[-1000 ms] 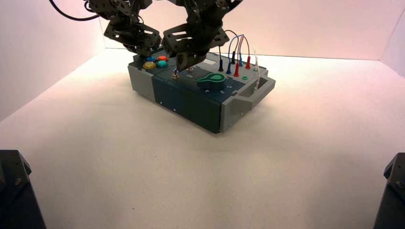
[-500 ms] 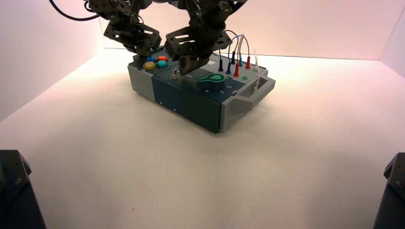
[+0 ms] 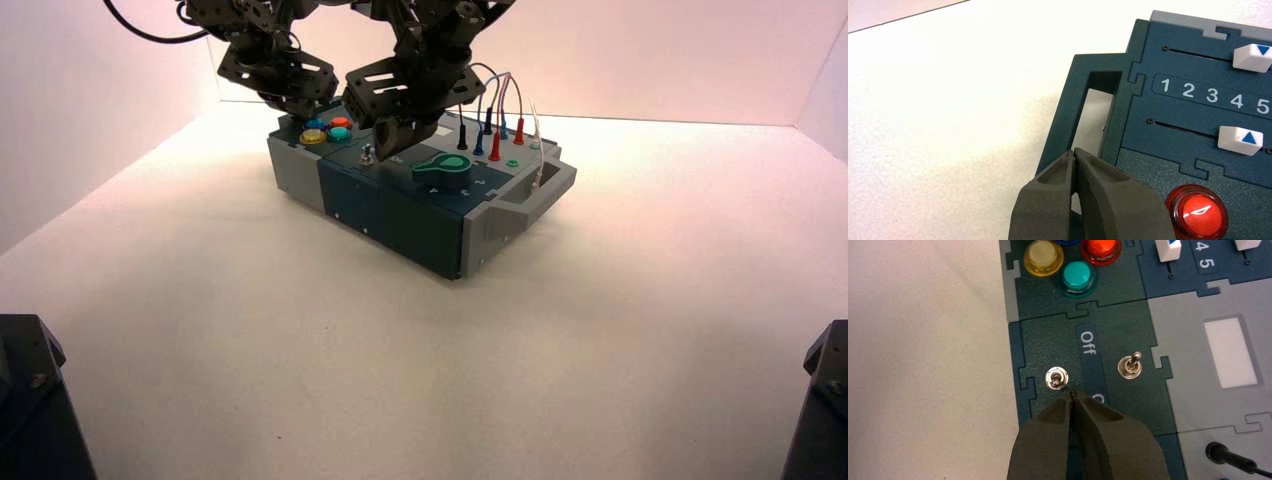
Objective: Flip the bottom switch off with the right gripper.
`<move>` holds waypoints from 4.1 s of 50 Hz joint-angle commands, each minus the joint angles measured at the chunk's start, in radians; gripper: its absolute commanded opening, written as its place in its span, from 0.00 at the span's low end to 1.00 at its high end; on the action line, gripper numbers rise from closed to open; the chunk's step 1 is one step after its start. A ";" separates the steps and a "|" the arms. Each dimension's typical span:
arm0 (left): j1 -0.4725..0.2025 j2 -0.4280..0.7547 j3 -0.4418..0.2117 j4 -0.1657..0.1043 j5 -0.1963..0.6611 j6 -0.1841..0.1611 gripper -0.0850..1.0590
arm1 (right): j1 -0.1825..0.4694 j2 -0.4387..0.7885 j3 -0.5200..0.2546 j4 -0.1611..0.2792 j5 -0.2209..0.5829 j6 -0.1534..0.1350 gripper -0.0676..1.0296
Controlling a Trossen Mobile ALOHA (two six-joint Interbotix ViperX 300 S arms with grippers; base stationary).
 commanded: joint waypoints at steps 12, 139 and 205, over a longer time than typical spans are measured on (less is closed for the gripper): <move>-0.008 -0.017 -0.017 -0.002 0.002 -0.003 0.05 | 0.012 -0.046 -0.037 0.003 0.018 0.002 0.04; -0.008 -0.029 -0.017 0.000 0.006 0.000 0.05 | -0.107 -0.212 0.058 -0.025 -0.040 -0.002 0.04; -0.002 -0.137 0.000 0.006 0.018 0.020 0.05 | -0.120 -0.204 0.109 -0.025 -0.107 -0.002 0.04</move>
